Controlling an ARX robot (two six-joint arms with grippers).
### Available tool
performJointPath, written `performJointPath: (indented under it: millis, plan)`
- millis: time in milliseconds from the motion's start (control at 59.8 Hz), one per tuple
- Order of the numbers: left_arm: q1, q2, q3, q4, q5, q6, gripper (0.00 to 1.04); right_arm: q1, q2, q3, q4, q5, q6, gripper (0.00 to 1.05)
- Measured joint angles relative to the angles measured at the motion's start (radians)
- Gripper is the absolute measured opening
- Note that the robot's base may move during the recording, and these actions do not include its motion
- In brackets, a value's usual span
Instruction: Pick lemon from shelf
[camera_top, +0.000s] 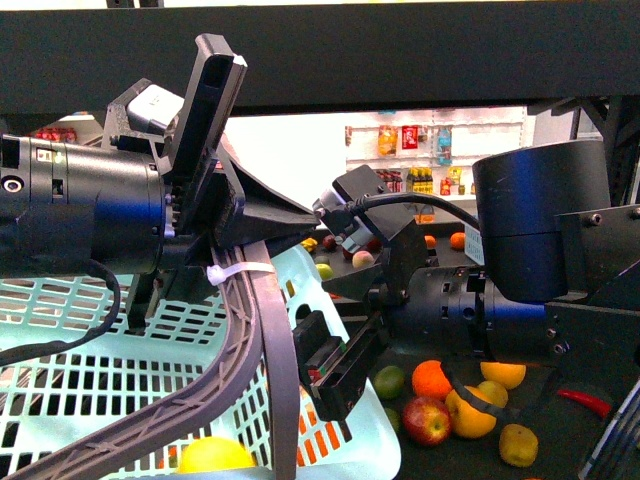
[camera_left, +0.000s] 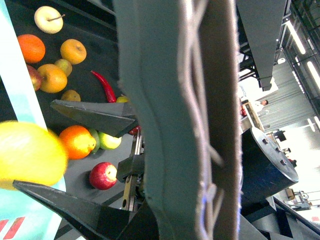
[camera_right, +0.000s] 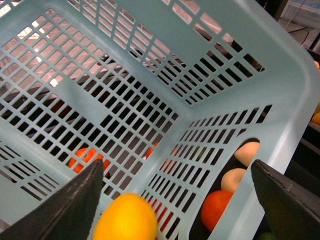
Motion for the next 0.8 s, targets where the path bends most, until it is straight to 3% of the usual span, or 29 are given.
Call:
performJointPath:
  millis: [335,586,803]
  plan:
    - [0.0,0.003,0.0,0.0,-0.006,0.002,0.07,-0.031,0.0,0.007,0.051,0.001,0.052,0.97]
    - [0.0,0.003,0.0,0.0,-0.003,0.003,0.07,-0.209,-0.002,0.097,0.122,0.075,0.286,0.97]
    - [0.0,0.003,0.0,0.0,-0.003,0.003,0.07,-0.346,0.077,0.124,0.126,0.092,0.336,0.97]
